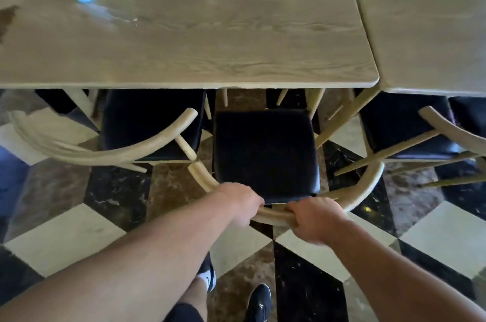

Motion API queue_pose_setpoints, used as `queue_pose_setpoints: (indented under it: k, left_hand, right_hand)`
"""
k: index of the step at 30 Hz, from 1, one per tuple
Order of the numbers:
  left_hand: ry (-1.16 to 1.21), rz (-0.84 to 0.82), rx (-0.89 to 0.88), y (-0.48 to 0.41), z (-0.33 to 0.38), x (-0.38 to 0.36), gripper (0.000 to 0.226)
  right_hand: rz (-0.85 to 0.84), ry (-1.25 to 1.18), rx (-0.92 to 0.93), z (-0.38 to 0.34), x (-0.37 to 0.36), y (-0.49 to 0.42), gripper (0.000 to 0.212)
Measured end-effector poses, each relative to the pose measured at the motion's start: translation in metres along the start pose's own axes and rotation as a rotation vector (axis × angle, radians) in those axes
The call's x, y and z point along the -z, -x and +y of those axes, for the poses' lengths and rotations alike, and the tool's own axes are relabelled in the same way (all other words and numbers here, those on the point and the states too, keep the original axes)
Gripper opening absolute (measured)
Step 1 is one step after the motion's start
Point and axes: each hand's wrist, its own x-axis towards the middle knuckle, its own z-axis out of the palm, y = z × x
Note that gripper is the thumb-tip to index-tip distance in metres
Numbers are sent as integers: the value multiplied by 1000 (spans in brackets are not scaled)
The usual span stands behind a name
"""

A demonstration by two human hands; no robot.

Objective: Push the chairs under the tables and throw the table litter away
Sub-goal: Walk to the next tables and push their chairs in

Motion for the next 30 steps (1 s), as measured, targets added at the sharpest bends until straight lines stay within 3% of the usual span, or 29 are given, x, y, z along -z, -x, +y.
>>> queue_pose_setpoints:
  k: [10,23,30]
  left_hand:
    - [-2,-7,-38,-33,-62,56,23]
    - [-1,-34,28,-73,-79,104,23]
    - [-101,220,-35,-67,-97,69,16]
  right_hand:
    - [-3,-26,-6,4,59,-58,26]
    - [60,-1,54,47,92,-110,22]
    - [51,59,26,41,76,-120,28]
